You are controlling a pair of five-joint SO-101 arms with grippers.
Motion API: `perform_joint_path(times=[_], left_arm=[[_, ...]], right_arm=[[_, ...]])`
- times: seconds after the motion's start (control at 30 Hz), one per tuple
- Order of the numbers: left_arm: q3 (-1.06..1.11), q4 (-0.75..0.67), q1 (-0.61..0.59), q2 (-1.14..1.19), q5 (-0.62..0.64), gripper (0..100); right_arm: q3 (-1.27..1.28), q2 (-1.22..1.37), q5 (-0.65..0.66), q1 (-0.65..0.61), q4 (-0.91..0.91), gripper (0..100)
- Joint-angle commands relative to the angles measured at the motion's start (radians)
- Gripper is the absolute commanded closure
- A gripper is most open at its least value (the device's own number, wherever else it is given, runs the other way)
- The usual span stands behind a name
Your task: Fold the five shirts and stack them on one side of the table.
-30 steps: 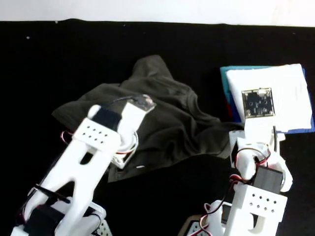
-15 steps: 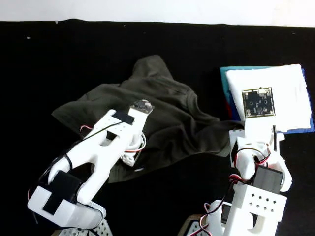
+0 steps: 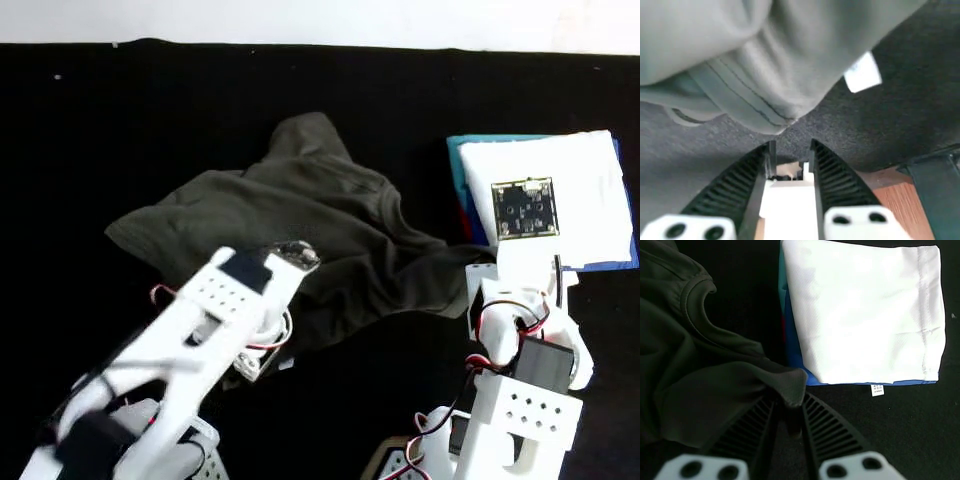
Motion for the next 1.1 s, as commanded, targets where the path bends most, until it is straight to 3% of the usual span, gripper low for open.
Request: perform_joint_path(times=[0.0, 0.23, 0.6, 0.73, 0.87, 1.07], left_arm=[[0.005, -0.029, -0.028, -0.096, 0.009, 88], [0.004, -0.153, -0.114, 0.051, 0.006, 79], [0.005, -0.224, -0.107, 0.303, 0.005, 82], [0.005, -0.219, -0.088, 0.318, 0.005, 86], [0.005, -0.222, -0.045, 0.320, 0.006, 100], [-0.004, -0.216, -0.045, 0.309, 0.008, 99]], right_arm=[[-0.056, 0.002, -0.009, -0.012, -0.021, 99.2], [-0.056, 0.001, -0.008, -0.012, -0.021, 99.2], [-0.056, 0.001, -0.009, -0.013, -0.021, 99.2], [-0.056, 0.001, -0.011, -0.013, -0.021, 99.2], [-0.053, 0.001, -0.012, -0.013, -0.021, 99.2], [-0.047, 0.001, -0.014, -0.013, -0.018, 99.2]])
